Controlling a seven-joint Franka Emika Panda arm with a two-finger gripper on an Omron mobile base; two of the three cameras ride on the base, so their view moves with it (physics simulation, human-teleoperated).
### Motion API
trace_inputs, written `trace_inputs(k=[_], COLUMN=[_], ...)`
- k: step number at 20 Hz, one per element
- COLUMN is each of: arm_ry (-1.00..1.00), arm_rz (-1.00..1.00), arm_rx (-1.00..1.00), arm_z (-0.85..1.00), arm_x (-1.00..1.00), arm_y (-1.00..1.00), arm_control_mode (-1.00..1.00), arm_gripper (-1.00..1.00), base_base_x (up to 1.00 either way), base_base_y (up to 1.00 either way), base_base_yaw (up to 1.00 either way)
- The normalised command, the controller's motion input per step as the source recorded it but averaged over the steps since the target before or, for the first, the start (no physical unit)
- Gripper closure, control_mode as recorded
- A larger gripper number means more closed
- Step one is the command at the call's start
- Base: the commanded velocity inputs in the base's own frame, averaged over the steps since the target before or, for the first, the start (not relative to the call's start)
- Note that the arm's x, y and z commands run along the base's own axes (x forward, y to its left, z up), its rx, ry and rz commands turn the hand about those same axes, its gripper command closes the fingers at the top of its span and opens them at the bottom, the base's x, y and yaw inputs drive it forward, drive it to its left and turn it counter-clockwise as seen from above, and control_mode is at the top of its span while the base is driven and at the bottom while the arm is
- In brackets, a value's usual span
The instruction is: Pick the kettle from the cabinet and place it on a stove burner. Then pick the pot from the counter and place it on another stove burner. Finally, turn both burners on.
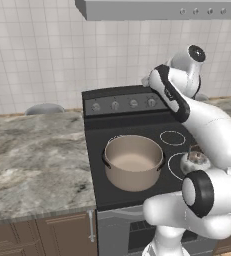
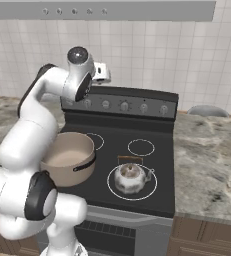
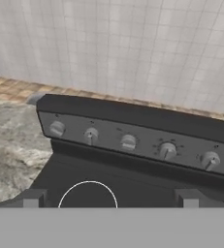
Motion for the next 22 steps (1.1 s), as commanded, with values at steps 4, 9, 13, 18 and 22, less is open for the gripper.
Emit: trace_inputs(k=[4,9,13,18,22], arm_ry=[0.05,0.05,0.04,0.01,0.0], arm_rz=[0.0,0.0,0.0,0.0,0.0], arm_rx=[0.06,0.04,0.04,0.04,0.0], arm_z=[-0.04,-0.08,-0.1,-0.16,-0.26], arm_x=[0.0,0.0,0.0,0.0,0.0], arm_y=[-0.52,-0.51,-0.55,-0.53,-0.41], arm_control_mode=[-1.0,-1.0,-1.0,-1.0,-1.0], arm_gripper=[-1.0,-1.0,-1.0,-1.0,-1.0], base_base_x=[0.0,0.0,0.0,0.0,0.0], base_base_y=[0.0,0.0,0.0,0.0,0.0], base_base_yaw=[0.0,0.0,0.0,0.0,0.0])
